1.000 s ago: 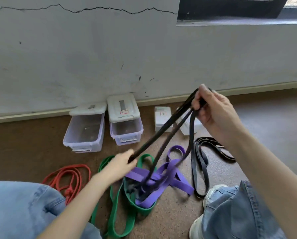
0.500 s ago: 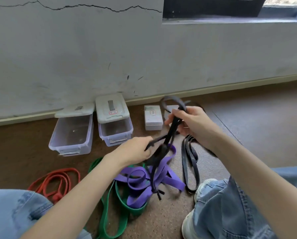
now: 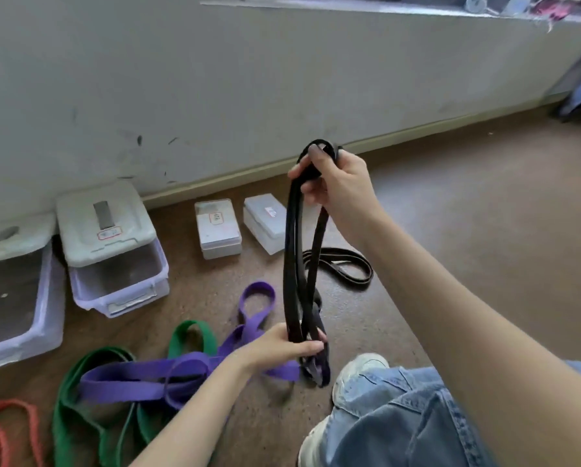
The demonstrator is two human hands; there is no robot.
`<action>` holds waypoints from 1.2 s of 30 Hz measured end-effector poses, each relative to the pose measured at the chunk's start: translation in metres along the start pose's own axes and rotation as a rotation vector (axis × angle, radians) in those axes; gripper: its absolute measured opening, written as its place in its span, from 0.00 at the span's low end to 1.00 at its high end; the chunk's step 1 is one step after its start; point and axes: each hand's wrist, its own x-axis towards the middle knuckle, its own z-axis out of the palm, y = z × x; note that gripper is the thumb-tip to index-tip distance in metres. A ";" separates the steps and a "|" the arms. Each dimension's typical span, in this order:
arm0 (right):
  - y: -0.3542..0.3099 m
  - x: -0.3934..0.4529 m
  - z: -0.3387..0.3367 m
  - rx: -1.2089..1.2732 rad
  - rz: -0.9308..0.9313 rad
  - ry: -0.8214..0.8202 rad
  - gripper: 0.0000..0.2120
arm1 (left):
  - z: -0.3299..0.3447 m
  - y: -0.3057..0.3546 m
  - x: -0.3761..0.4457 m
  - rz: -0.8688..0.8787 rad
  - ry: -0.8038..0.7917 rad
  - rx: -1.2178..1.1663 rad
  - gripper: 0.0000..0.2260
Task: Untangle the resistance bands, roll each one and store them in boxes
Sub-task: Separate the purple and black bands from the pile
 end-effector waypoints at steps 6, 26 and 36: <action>0.080 0.044 -0.045 0.064 0.286 0.126 0.10 | 0.000 -0.015 0.085 -0.344 0.349 -0.429 0.06; 0.273 0.006 -0.112 -0.751 0.907 0.274 0.19 | -0.041 -0.102 0.178 -0.493 0.433 0.202 0.15; 0.298 -0.046 0.004 -0.965 0.518 -0.318 0.12 | -0.075 -0.141 0.006 -0.366 0.611 0.766 0.24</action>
